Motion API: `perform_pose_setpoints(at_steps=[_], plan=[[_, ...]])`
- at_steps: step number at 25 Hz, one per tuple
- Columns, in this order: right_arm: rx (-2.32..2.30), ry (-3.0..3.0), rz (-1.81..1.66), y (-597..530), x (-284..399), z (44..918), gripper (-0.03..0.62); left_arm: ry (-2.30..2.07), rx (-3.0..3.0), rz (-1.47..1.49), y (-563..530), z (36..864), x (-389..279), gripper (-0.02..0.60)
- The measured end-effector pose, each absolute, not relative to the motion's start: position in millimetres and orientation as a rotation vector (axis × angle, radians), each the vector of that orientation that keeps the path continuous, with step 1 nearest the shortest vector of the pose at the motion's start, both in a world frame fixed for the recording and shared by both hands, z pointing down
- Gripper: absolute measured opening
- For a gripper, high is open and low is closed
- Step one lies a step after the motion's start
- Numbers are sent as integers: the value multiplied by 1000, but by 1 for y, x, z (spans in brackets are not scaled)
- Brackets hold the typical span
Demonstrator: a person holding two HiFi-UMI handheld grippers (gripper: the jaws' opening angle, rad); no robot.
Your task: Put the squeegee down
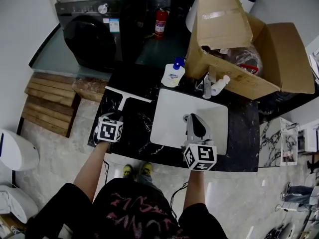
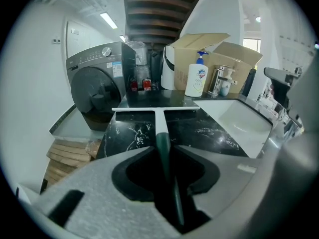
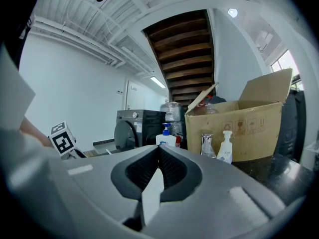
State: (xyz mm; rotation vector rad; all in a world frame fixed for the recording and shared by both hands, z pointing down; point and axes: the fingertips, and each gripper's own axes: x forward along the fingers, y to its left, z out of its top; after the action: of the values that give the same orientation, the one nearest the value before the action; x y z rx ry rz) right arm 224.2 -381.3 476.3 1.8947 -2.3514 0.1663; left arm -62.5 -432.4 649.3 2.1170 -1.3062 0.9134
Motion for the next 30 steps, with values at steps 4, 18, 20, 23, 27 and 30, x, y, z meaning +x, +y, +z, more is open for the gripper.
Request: perform_pose_setpoints(at_steps=[4,18,20,23,27,30], plan=[[1897,-2354,168,-381,224,476,9,-1310,2137,875,-432,642,-63,140],[1880,-2381,149,-380,207,469,9,-1420,2263,665,-440,580,-76,59],[1876,-2386,144,-379,204,467,9,-1449,2285,621,-440,568,-79,39],[1871,-2387,134,-377,201,465,9,-1472,2323,597,-439,553,-80,11],[1878,-2391,126,-375,200,461,9,-1487,2357,561,-437,534,-80,0],[1880,-2390,125,-373,199,459,9,-1508,2376,529,-439,517,-83,0]])
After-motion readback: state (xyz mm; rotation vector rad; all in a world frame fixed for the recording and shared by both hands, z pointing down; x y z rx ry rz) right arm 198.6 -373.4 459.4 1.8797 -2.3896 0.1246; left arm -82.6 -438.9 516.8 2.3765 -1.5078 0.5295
